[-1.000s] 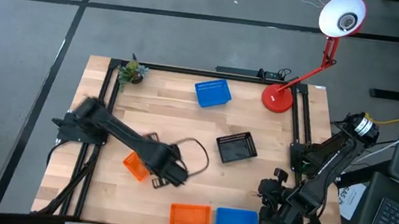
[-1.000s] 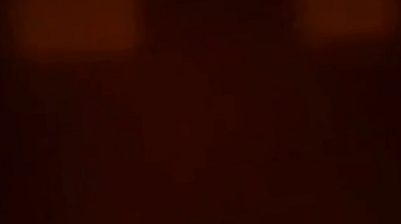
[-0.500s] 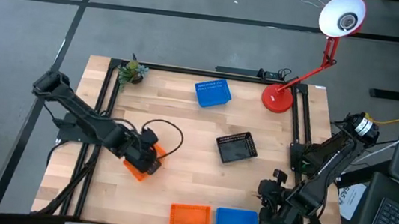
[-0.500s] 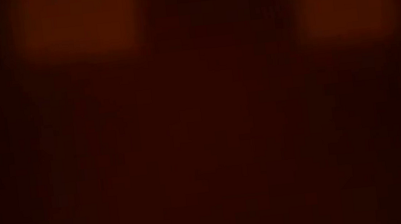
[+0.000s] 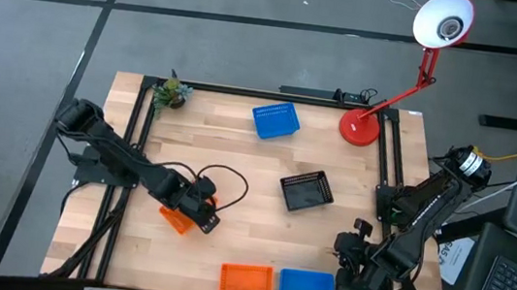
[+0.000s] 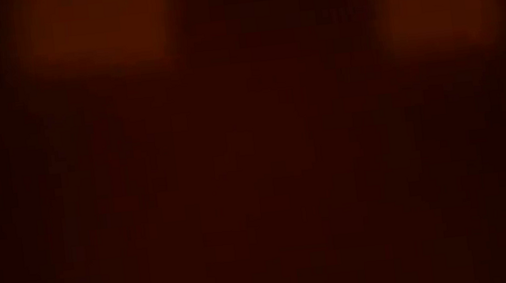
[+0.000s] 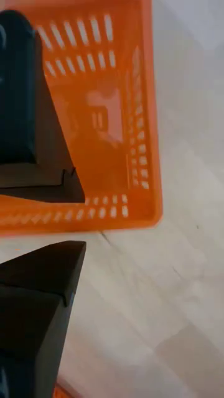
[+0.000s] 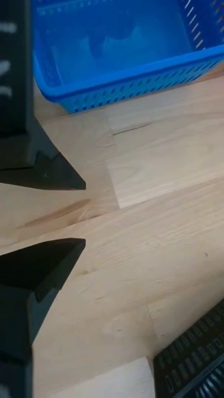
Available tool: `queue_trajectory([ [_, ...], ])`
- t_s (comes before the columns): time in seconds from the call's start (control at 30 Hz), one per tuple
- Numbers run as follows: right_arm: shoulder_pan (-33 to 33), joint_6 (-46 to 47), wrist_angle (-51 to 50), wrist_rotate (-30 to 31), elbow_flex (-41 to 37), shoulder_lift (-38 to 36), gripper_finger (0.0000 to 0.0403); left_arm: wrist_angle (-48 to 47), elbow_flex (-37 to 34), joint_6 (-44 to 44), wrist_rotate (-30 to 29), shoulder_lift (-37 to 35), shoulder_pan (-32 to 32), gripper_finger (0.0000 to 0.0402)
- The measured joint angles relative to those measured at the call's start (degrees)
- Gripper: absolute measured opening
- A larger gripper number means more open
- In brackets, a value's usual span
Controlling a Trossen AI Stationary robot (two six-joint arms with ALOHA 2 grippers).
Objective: Stack baskets by color
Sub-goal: Stack the top orange bin on the bottom orange bin
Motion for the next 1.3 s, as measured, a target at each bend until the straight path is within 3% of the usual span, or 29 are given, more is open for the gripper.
queue_trajectory([
  [0.3, -0.02, 0.0, -0.13, 0.0, 0.0, 0.0, 0.0135, 1.48, 0.0, -0.2, 1.6, 0.51, -0.13, 0.0101],
  [0.57, -0.02, 0.0, -0.13, 0.0, 0.02, 0.0, 0.0135, 2.71, 0.0, -0.74, 5.46, 7.54, -0.5, 0.0099],
  [0.7, -0.02, -0.01, -0.17, 0.0, 0.02, 0.0, 0.0135, 5.26, 1.37, -0.18, 7.89, 8.2, -0.48, 0.0048],
  [0.77, -0.02, -0.02, -0.17, 0.02, 0.02, 0.0, 0.0135, 5.14, 4.13, 2.06, 8.55, 8.24, -0.48, 0.0014],
  [0.9, -0.02, -0.01, -0.17, 0.03, 0.02, 0.0, 0.0135, 4.63, 13.17, 8.14, 8.4, 8.24, -0.5, 0.0002],
  [1.07, -0.02, 0.04, -0.17, 0.02, 0.02, 0.0, 0.0135, 4.67, 26.97, 16.94, 1.21, 8.82, -2.78, 0.0],
  [1.3, -0.02, -2.31, -0.1, -0.58, 0.02, 0.0, 0.0135, -1.95, 46.66, 28.93, -3.32, 18.37, -7.64, 0.0],
])
